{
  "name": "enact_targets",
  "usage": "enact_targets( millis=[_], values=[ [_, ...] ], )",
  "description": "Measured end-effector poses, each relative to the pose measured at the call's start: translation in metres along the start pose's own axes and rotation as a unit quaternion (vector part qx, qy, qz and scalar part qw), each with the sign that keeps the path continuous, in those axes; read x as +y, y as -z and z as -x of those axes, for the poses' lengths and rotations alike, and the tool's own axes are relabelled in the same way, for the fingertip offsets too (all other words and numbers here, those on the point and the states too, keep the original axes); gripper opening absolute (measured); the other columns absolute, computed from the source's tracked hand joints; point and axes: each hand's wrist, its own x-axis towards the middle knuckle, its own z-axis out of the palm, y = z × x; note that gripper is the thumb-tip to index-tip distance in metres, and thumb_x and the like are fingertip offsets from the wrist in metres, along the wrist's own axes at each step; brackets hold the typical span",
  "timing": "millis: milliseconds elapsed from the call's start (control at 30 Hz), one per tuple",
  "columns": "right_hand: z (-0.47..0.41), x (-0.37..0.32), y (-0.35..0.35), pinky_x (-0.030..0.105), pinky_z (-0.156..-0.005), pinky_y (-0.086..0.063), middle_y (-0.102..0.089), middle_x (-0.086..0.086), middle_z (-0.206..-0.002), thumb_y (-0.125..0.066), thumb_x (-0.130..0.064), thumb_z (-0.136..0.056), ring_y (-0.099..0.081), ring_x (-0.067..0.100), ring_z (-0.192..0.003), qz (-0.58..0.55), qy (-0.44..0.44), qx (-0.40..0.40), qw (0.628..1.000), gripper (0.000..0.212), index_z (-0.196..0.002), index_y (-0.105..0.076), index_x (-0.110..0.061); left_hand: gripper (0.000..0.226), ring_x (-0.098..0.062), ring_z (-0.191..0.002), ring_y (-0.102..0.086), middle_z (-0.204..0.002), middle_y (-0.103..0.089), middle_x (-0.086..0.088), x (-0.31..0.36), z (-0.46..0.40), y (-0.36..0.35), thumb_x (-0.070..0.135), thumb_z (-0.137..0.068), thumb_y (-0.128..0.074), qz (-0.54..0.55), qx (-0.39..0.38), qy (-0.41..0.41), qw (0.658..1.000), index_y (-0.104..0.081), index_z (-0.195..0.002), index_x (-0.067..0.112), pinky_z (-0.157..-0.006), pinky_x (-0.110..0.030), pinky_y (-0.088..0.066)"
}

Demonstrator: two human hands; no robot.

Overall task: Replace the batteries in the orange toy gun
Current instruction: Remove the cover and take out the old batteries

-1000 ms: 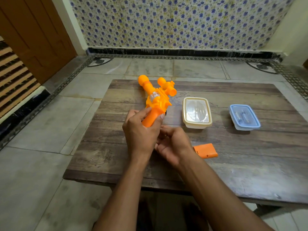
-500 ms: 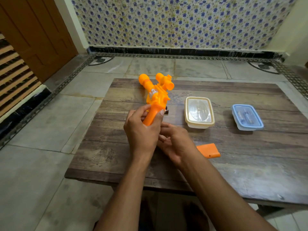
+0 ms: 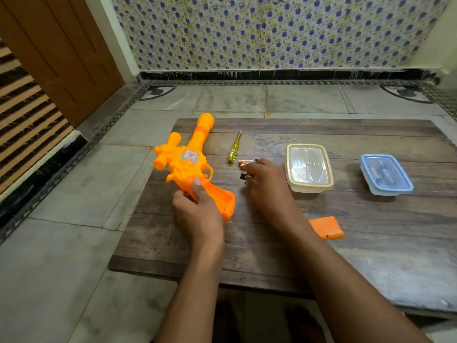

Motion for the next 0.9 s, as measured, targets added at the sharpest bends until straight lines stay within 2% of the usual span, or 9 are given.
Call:
enact_targets(
  millis=[67, 133, 200, 300, 400, 533, 667, 833, 900],
  values=[
    [-0.003, 0.002, -0.004, 0.046, -0.08, -0.058, -0.068, 0.013, -0.106, -0.059, 0.006, -0.076, -0.068, 0.035, -0.097, 0.029, 0.008, 0.0, 1.0, 0.041, -0.112, -0.074, -0.008, 0.034, -0.037, -0.088, -0.07, -0.093, -0.075, -0.013, -0.007, -0.004, 0.002, 0.037, -0.097, -0.063, 0.003, -0.011, 0.033, 0.999, -0.068, -0.096, 0.003, -0.07, -0.035, -0.049],
    [-0.004, 0.003, -0.007, 0.044, -0.076, -0.058, -0.069, 0.012, -0.106, -0.06, 0.001, -0.08, -0.067, 0.034, -0.098, 0.063, 0.019, -0.002, 0.998, 0.03, -0.106, -0.073, -0.009, 0.028, -0.032, -0.084, -0.074, -0.086, -0.076, -0.006, -0.011, -0.006, 0.003, 0.042, -0.086, -0.068, 0.032, -0.03, 0.071, 0.996, -0.069, -0.087, 0.014, -0.079, -0.045, -0.06],
    [-0.005, 0.002, -0.008, 0.043, -0.074, -0.057, -0.07, 0.011, -0.104, -0.06, -0.008, -0.086, -0.066, 0.034, -0.098, 0.09, 0.026, -0.008, 0.996, 0.018, -0.099, -0.072, -0.008, 0.021, -0.026, -0.08, -0.074, -0.081, -0.075, 0.002, -0.013, -0.006, 0.004, 0.041, -0.08, -0.071, 0.057, -0.059, 0.116, 0.99, -0.066, -0.079, 0.021, -0.082, -0.056, -0.061],
    [-0.007, -0.002, -0.006, 0.044, -0.075, -0.056, -0.072, 0.014, -0.104, -0.056, -0.01, -0.086, -0.065, 0.036, -0.1, 0.108, 0.027, -0.014, 0.994, 0.024, -0.101, -0.073, -0.005, 0.023, -0.016, -0.072, -0.07, -0.077, -0.07, 0.005, -0.011, -0.003, 0.005, 0.022, -0.094, -0.072, 0.063, -0.072, 0.136, 0.986, -0.062, -0.074, 0.023, -0.077, -0.051, -0.063],
    [-0.004, -0.006, -0.001, 0.045, -0.075, -0.054, -0.076, 0.011, -0.101, -0.054, -0.011, -0.085, -0.062, 0.039, -0.098, 0.14, 0.036, -0.003, 0.99, 0.025, -0.099, -0.075, -0.008, 0.024, -0.01, -0.069, -0.069, -0.077, -0.069, 0.005, -0.008, 0.0, 0.006, 0.018, -0.096, -0.07, 0.07, -0.079, 0.136, 0.985, -0.061, -0.074, 0.024, -0.068, -0.042, -0.063],
    [-0.004, -0.008, 0.002, 0.044, -0.07, -0.053, -0.077, 0.008, -0.094, -0.05, -0.016, -0.083, -0.062, 0.039, -0.094, 0.152, 0.036, 0.009, 0.988, 0.028, -0.094, -0.075, -0.012, 0.02, -0.019, -0.079, -0.072, -0.084, -0.071, -0.001, -0.008, 0.003, 0.01, 0.018, -0.097, -0.07, 0.09, -0.102, 0.162, 0.977, -0.062, -0.078, 0.022, -0.066, -0.04, -0.064],
    [-0.003, -0.009, 0.004, 0.046, -0.074, -0.056, -0.077, 0.01, -0.1, -0.042, -0.019, -0.081, -0.063, 0.038, -0.098, 0.144, 0.046, 0.011, 0.988, 0.044, -0.108, -0.077, -0.011, 0.02, -0.025, -0.079, -0.075, -0.084, -0.073, -0.006, -0.009, 0.003, 0.013, 0.02, -0.094, -0.072, 0.068, -0.102, 0.155, 0.98, -0.063, -0.076, 0.021, -0.069, -0.043, -0.064],
    [0.002, -0.009, 0.004, 0.046, -0.074, -0.057, -0.076, 0.011, -0.103, -0.065, 0.003, -0.075, -0.064, 0.036, -0.098, 0.124, 0.039, 0.01, 0.991, 0.039, -0.11, -0.076, -0.008, 0.025, -0.017, -0.067, -0.072, -0.087, -0.072, -0.01, -0.006, 0.005, 0.02, 0.025, -0.094, -0.073, 0.002, -0.109, 0.127, 0.986, -0.056, -0.075, 0.021, -0.067, -0.04, -0.065],
    [0.004, -0.013, 0.007, 0.045, -0.077, -0.058, -0.077, 0.011, -0.1, -0.066, 0.003, -0.079, -0.069, 0.033, -0.095, 0.065, 0.027, 0.015, 0.997, 0.031, -0.106, -0.077, -0.01, 0.028, -0.016, -0.063, -0.072, -0.082, -0.071, -0.008, -0.004, 0.007, 0.023, 0.027, -0.093, -0.074, -0.019, -0.116, 0.105, 0.988, -0.056, -0.072, 0.019, -0.067, -0.041, -0.065]
  ],
)
